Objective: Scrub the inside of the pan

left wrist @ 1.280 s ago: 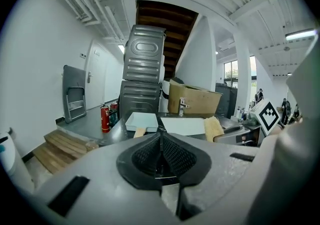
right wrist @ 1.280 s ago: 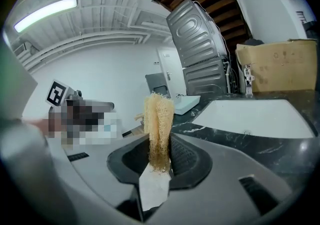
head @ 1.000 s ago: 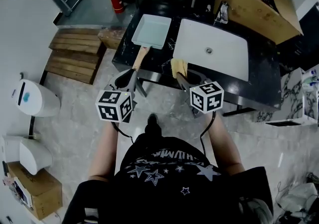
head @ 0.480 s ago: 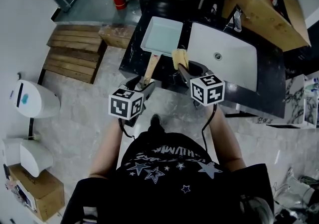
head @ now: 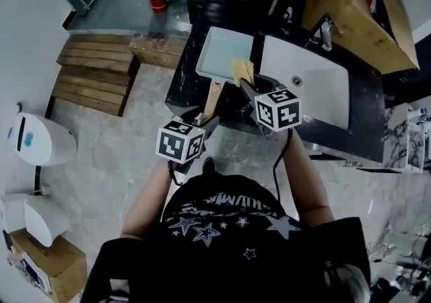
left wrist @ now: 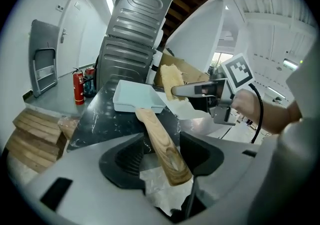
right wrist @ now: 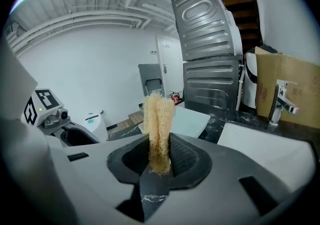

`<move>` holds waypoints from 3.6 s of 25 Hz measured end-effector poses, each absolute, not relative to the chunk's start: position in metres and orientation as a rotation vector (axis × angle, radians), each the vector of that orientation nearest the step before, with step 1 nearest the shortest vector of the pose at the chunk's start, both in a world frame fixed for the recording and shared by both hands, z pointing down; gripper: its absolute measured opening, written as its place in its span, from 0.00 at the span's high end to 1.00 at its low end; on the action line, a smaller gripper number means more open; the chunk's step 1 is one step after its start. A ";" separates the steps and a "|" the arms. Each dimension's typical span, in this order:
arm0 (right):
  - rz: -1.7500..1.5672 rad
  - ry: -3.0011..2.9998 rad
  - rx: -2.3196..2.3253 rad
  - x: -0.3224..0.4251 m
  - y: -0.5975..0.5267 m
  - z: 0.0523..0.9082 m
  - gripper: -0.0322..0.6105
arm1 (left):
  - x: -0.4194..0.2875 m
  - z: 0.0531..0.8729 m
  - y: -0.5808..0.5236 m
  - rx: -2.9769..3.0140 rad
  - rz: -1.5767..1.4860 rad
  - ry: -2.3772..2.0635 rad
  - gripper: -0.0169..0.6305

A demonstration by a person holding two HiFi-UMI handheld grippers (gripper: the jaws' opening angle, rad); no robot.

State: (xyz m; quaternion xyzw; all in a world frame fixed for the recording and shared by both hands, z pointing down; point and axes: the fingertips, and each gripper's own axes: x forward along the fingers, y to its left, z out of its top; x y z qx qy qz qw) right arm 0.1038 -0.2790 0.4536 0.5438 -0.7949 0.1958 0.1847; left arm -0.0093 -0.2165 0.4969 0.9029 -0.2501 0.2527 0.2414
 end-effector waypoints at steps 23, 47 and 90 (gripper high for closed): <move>0.029 -1.994 1.071 0.114 -0.431 0.481 0.81 | 0.005 0.499 -0.232 2.369 0.722 -0.777 0.71; -0.193 -1.576 0.859 0.112 -0.478 0.536 0.82 | 0.003 0.498 -0.235 2.330 0.671 -0.887 0.73; -0.259 -1.626 0.741 0.091 -0.425 0.519 0.82 | 0.004 0.497 -0.235 2.369 0.634 -0.789 0.72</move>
